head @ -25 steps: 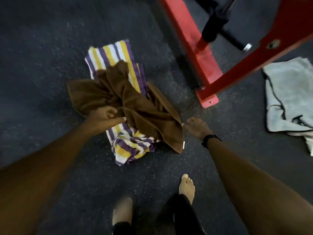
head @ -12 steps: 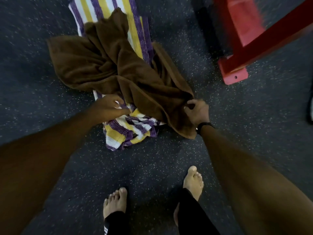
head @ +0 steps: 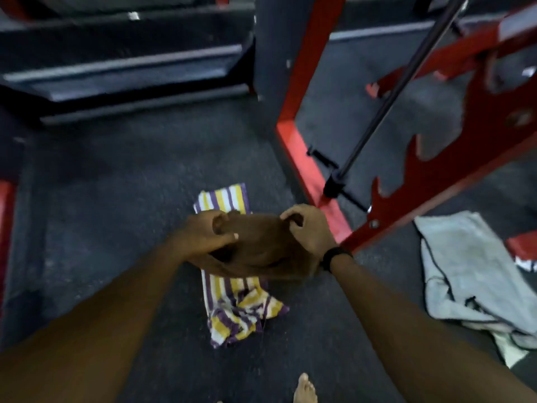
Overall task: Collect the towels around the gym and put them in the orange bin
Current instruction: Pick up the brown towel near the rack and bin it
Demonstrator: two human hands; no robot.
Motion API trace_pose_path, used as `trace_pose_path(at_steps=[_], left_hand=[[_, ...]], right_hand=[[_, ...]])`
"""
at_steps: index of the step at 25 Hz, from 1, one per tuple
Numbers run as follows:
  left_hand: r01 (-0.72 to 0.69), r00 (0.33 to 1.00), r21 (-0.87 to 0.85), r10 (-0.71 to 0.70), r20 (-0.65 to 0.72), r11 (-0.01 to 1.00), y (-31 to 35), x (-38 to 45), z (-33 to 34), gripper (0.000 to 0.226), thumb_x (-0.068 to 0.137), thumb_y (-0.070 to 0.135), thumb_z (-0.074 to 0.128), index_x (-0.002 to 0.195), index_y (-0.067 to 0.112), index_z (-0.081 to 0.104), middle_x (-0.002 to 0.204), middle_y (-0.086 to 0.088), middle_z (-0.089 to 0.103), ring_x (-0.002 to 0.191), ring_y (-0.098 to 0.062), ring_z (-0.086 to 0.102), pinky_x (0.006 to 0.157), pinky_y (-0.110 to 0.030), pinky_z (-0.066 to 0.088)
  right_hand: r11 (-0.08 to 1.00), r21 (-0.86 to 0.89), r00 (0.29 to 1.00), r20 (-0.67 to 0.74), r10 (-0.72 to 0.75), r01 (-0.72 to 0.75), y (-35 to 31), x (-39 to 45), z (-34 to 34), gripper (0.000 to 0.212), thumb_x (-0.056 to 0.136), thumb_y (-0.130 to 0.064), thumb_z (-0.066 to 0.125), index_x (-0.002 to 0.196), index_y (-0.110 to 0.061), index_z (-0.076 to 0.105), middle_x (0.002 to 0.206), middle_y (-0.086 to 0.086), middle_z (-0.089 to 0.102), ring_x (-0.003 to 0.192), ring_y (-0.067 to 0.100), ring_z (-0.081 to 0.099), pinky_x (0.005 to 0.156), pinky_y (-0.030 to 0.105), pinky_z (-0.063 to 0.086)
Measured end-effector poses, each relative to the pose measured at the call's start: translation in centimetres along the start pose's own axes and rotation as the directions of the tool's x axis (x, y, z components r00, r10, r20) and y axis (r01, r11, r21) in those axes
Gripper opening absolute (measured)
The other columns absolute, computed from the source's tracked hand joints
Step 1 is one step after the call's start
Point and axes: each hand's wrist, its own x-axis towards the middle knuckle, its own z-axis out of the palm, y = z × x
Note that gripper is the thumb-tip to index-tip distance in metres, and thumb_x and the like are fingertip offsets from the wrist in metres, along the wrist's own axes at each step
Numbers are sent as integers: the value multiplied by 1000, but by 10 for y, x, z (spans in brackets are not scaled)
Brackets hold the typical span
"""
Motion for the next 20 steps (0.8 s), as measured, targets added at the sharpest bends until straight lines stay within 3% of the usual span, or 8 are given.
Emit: trace_pose_path(at_steps=[3,6,8,10,11,14,17,20], left_hand=[[-76,992,1,76,-99,997,80,-45,-100,62,70,42,77,120,9,60,114,-5,63,106,-18,59,87,-23,43],[-138,968,70,149,-200,988,151,-93,-205,53,78,27,78,122,6,58,117,-7,61,108,-18,58,85,-17,38],[-181,943,83,197,-268,980,192,-120,-268,54,77,29,78,122,8,58,115,-8,62,109,-21,59,89,-23,42],[-225,920,113,249,-303,968,232,-141,-320,54,76,34,78,121,13,59,109,-3,62,103,-17,60,88,-25,44],[-252,908,127,280,-312,959,250,-148,-339,52,76,36,78,120,15,59,107,-2,62,101,-16,60,88,-25,45],[-349,875,149,378,-303,925,313,-168,-375,53,75,40,79,117,14,61,105,-4,63,98,-18,61,90,-32,47],[-481,825,169,510,-246,860,375,-169,-377,56,72,42,80,115,13,61,102,-4,64,98,-22,63,91,-39,49],[-565,804,181,586,-99,805,430,-168,-352,67,65,56,79,118,20,58,110,-3,65,100,-18,62,88,-31,50]], right_hand=[[996,19,986,139,-90,88,-123,24,-93,42,68,15,49,89,-10,75,92,1,73,82,0,64,79,14,49],[979,-2,950,241,-196,203,-247,34,-186,45,70,23,48,99,-3,72,95,3,69,73,-16,60,71,3,44],[960,-11,932,247,-267,278,-316,33,-240,48,70,25,49,104,-5,68,104,11,69,80,-9,64,76,9,48],[951,-35,935,200,-294,306,-369,27,-288,48,73,21,55,109,-9,64,110,16,69,95,17,68,85,29,54],[946,-72,937,181,-299,315,-388,23,-310,45,75,19,58,111,-7,64,109,14,68,98,21,67,84,31,54],[904,-291,949,115,-293,314,-423,-5,-381,26,80,5,66,101,-9,71,92,-2,68,79,-5,63,72,17,48],[872,-439,967,-23,-254,219,-424,-52,-441,12,83,1,65,90,-6,73,80,-2,68,69,0,59,65,10,41],[870,-492,963,-210,-169,45,-408,-109,-484,13,86,-2,62,86,-11,71,70,-9,59,67,2,53,59,5,34]])
